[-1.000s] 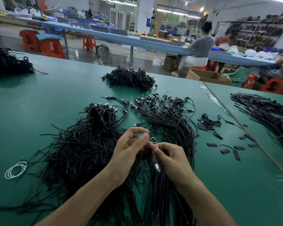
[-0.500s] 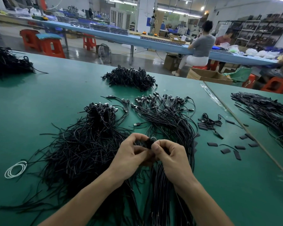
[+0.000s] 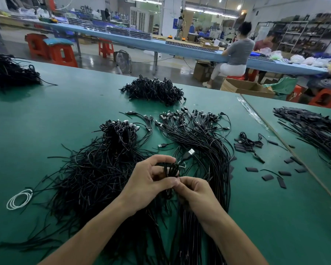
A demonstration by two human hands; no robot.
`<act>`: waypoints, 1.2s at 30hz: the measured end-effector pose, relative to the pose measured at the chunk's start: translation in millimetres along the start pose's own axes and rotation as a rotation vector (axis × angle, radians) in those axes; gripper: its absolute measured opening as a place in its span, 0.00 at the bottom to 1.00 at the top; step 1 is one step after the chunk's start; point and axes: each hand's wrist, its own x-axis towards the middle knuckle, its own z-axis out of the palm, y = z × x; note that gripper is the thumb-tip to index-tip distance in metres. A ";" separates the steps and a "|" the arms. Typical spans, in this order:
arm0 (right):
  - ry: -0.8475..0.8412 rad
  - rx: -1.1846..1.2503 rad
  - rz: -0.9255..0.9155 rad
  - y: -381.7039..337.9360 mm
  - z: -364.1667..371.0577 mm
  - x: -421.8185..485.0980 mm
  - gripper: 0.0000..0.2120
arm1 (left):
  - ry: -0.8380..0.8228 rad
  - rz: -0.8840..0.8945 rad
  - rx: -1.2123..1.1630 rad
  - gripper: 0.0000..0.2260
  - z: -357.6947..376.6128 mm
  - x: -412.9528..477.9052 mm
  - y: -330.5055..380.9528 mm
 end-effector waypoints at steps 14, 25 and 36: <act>0.268 -1.153 0.188 18.6 -56.7 44.8 0.27 | 0.605 0.072 0.685 0.19 -78.3 114.4 -7.5; 0.335 -0.997 0.283 10.3 -48.7 64.0 0.12 | 0.371 -0.301 1.310 0.25 -97.4 133.3 -29.1; 0.401 -0.954 0.091 -3.9 -36.6 57.4 0.06 | 0.190 -0.285 1.522 0.28 -90.0 121.6 -36.5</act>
